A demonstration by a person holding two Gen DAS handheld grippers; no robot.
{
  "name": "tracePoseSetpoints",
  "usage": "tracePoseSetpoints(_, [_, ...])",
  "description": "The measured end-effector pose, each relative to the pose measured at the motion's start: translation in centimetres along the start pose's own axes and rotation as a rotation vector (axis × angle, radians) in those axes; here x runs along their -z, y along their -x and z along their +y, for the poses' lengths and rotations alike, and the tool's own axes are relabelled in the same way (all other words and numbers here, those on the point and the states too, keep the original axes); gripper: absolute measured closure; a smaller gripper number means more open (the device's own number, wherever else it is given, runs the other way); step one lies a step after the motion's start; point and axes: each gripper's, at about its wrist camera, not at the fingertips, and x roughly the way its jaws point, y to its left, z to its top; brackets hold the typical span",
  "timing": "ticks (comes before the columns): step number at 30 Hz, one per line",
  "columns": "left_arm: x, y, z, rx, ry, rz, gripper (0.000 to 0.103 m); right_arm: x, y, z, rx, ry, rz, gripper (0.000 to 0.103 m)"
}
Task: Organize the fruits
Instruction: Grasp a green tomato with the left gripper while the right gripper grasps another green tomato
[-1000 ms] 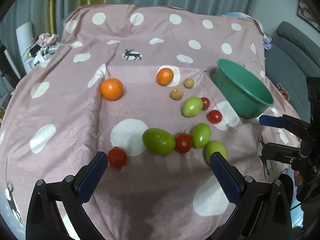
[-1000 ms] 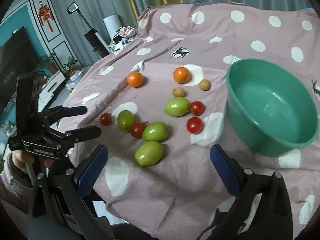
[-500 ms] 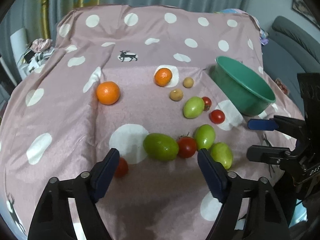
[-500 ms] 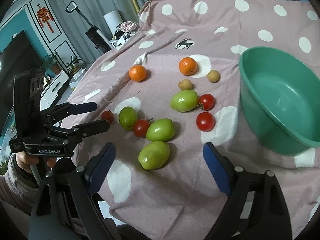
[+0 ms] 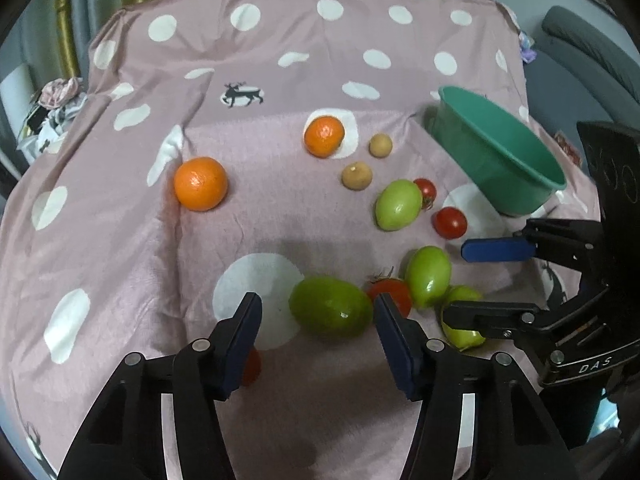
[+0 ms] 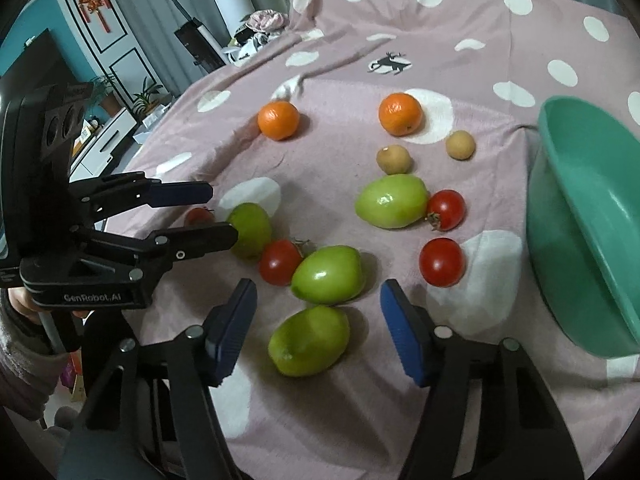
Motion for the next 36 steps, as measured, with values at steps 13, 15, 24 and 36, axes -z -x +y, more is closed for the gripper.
tracePoseSetpoints(13, [-0.3,-2.3,-0.3,0.008,-0.037,0.089,0.043,-0.9,-2.3,-0.4,0.001,0.002,0.064,0.043])
tracePoseSetpoints(15, [-0.2,-2.4,0.0,0.02,-0.023,0.089,0.043,-0.9,-2.6,-0.4,0.002,0.002,0.071,0.046])
tracePoseSetpoints(24, [-0.9,-3.0,0.1,0.04,-0.002,0.079,0.05,-1.2,-3.2,-0.6,-0.004,0.0,0.083,0.059])
tracePoseSetpoints(36, [-1.0,-2.0,0.8,0.032,0.056,0.016,0.051,-1.1,-1.7,-0.7,-0.033,-0.027,0.021,0.059])
